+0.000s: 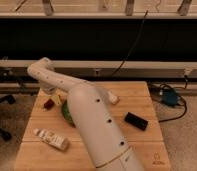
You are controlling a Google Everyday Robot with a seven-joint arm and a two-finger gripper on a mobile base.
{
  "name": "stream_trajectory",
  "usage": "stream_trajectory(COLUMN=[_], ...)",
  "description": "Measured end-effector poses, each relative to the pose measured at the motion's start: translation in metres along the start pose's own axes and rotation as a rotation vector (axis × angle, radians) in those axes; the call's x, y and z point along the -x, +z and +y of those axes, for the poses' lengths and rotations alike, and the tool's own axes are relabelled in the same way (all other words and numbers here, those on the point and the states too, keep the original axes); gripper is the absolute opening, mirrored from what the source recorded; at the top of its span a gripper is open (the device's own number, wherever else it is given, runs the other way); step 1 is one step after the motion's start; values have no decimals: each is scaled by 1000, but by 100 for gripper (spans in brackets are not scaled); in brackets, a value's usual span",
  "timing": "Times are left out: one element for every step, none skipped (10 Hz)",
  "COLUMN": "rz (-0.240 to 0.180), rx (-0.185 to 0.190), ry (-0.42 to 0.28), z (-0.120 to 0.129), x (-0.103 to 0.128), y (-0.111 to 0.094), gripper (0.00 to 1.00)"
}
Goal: Place the pepper on the white sponge
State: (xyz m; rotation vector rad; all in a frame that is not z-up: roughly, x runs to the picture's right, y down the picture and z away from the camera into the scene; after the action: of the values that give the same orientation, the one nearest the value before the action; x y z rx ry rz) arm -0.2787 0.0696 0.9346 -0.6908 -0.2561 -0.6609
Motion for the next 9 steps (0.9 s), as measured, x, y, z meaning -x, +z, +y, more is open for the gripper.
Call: stream_trajectory(rz=[-5, -10, -13, -17, -18, -19, -21, -22, -21], rx=[0, 2, 3, 6, 13, 19, 28, 35, 37], ry=[-3, -6, -9, -13, -17, -21, -27, -30, -34], z=[-1, -2, -3, -5, -5, -5, -5, -5, -5], x=[1, 3, 4, 5, 6, 7, 8, 9, 10], y=[3, 6, 8, 10, 12, 14, 16, 18, 19], gripper=[80, 80, 80, 80, 80, 80, 78, 70, 60])
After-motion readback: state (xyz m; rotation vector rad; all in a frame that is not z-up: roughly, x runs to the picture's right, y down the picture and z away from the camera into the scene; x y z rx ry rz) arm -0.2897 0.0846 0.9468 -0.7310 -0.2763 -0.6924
